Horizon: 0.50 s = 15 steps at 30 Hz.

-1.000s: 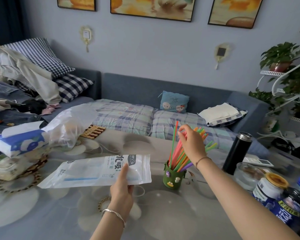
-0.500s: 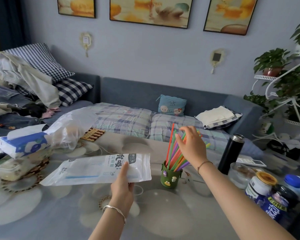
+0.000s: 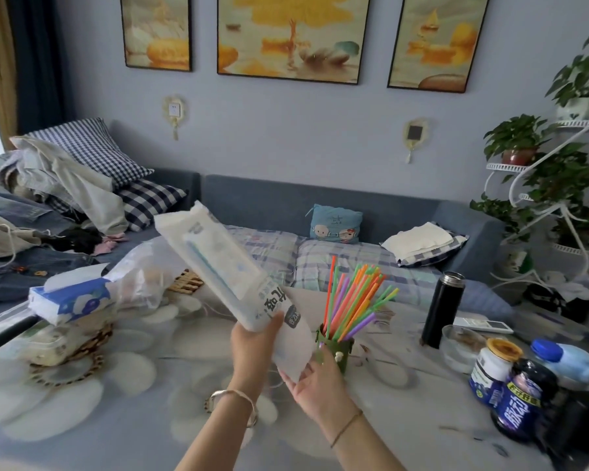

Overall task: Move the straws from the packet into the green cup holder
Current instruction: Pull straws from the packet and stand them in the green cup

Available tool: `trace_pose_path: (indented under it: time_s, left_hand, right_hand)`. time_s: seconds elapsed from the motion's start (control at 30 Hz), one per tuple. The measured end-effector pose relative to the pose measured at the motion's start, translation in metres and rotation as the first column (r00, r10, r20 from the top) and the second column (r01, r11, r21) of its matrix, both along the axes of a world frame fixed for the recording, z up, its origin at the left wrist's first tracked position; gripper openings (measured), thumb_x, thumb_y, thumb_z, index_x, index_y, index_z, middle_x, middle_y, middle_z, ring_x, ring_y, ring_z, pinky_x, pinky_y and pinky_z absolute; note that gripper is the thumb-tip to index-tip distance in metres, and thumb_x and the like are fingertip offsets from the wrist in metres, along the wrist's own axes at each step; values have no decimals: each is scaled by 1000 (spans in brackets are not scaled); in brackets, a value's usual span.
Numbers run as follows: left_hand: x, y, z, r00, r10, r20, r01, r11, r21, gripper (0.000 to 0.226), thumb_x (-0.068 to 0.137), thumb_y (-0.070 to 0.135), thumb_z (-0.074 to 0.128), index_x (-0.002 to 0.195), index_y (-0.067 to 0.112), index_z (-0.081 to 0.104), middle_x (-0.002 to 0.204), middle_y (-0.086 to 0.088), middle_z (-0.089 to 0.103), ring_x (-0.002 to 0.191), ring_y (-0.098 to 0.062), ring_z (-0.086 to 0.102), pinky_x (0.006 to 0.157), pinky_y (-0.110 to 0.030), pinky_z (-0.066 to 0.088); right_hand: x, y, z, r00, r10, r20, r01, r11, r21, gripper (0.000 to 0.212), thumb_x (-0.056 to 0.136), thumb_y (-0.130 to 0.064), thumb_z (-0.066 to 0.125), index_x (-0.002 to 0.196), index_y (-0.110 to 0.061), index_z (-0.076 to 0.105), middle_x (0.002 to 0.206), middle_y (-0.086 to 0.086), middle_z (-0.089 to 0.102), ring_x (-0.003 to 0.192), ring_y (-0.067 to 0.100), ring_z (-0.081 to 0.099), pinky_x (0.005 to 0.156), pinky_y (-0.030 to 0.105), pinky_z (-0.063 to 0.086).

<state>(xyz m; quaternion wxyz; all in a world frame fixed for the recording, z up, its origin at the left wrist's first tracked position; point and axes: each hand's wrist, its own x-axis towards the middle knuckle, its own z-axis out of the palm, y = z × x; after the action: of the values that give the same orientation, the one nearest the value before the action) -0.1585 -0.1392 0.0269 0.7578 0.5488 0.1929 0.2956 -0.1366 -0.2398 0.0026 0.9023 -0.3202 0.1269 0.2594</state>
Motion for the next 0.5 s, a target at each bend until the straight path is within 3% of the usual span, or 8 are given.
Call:
trace_pose_path:
  time_s: [0.1, 0.17, 0.3, 0.4, 0.5]
  left_hand:
    - [-2, 2, 10, 998, -57, -41, 64, 973, 220, 15, 76, 11, 77, 85, 16, 65, 89, -7, 71, 79, -16, 66, 60, -20, 52]
    - [-4, 3, 17, 995, -79, -58, 93, 953, 287, 19, 76, 14, 78, 81, 24, 62, 84, 0, 69, 79, -13, 65, 65, -27, 52]
    - [-7, 9, 31, 996, -85, -34, 92, 940, 328, 20, 76, 14, 78, 86, 18, 61, 81, 3, 66, 75, -10, 62, 61, -21, 49]
    - [-9, 16, 41, 996, -91, 1, 86, 940, 331, 21, 75, 15, 78, 88, 18, 62, 79, 7, 65, 73, -4, 60, 55, -14, 49]
    - [-9, 18, 46, 988, -155, -11, 146, 904, 403, 17, 76, 18, 78, 85, 22, 63, 79, 8, 67, 73, -4, 62, 52, -9, 49]
  right_hand:
    - [-13, 8, -8, 999, 32, -41, -29, 996, 87, 28, 93, -24, 51, 106, -3, 62, 99, 19, 66, 88, 34, 62, 63, 41, 60]
    - [-19, 12, -9, 996, 71, -53, -65, 992, 110, 24, 89, -20, 56, 96, 1, 65, 87, 19, 69, 75, 33, 66, 59, 38, 60]
    - [-23, 9, -8, 992, 121, -19, -121, 993, -12, 26, 91, -23, 53, 87, 1, 63, 74, 17, 67, 52, 25, 67, 46, 25, 55]
    - [-22, 1, -3, 988, 155, 27, -149, 978, -146, 36, 94, -35, 47, 83, -4, 61, 67, 13, 67, 48, 19, 63, 41, 21, 49]
    - [-19, -3, 0, 984, 173, 27, -170, 981, -91, 37, 95, -34, 46, 91, -1, 61, 78, 18, 66, 59, 27, 67, 47, 26, 55]
